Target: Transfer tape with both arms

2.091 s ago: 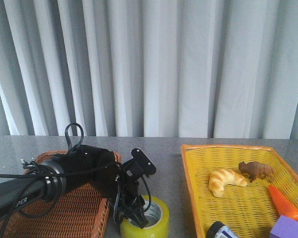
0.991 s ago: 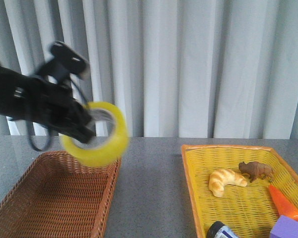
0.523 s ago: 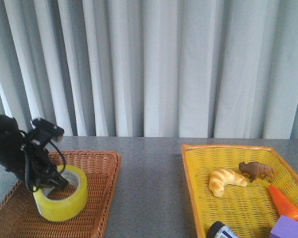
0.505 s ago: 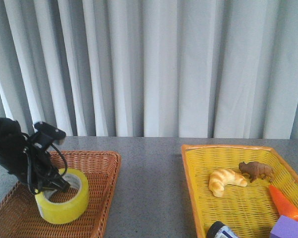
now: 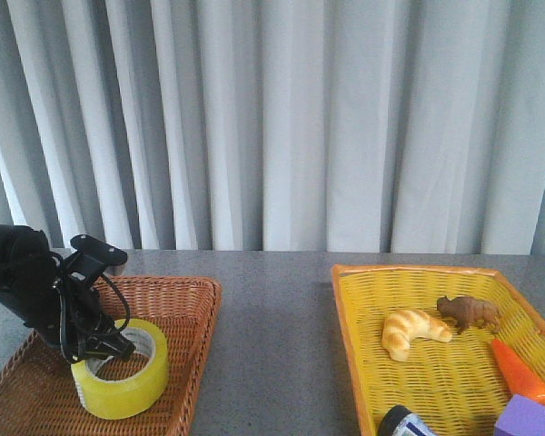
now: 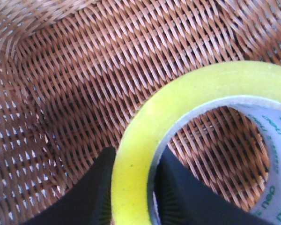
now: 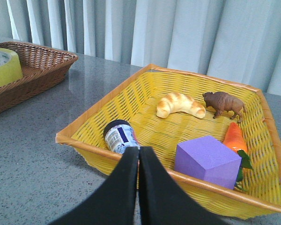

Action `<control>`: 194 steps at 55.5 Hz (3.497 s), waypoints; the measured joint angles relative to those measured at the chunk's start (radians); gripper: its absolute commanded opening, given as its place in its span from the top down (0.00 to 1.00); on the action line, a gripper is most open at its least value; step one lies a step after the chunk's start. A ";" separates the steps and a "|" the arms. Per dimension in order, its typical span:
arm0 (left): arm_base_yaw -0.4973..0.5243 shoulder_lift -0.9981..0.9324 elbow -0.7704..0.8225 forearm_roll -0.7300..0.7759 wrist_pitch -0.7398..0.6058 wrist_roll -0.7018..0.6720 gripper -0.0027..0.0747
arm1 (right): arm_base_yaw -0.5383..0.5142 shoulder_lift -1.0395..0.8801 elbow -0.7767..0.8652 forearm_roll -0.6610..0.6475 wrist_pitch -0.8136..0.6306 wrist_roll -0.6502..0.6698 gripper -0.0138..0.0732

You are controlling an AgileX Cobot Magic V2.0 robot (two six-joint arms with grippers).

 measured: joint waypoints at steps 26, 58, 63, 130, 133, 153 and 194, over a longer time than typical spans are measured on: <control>0.000 0.000 -0.001 -0.003 0.059 -0.021 0.68 | 0.000 0.000 0.000 0.000 0.000 0.000 0.85; 0.000 -0.031 -0.028 -0.010 0.076 -0.033 0.53 | 0.000 0.000 0.000 0.000 0.000 0.000 0.85; 0.000 -0.068 -0.031 -0.010 0.067 -0.041 0.54 | 0.000 0.000 0.000 0.000 0.000 0.000 0.85; 0.000 -1.017 0.412 -0.127 0.163 -0.101 0.97 | 0.000 0.000 0.000 0.000 0.000 0.000 0.85; 0.000 -1.076 0.454 -0.126 0.174 -0.101 0.97 | 0.000 0.000 0.000 0.000 0.000 0.000 0.85; 0.000 -1.330 0.506 -0.127 0.201 -0.105 0.97 | 0.000 0.000 0.000 0.000 0.000 0.000 0.85; 0.056 -1.903 1.485 0.031 -0.722 -0.113 0.97 | 0.000 0.000 0.000 0.000 0.000 0.000 0.85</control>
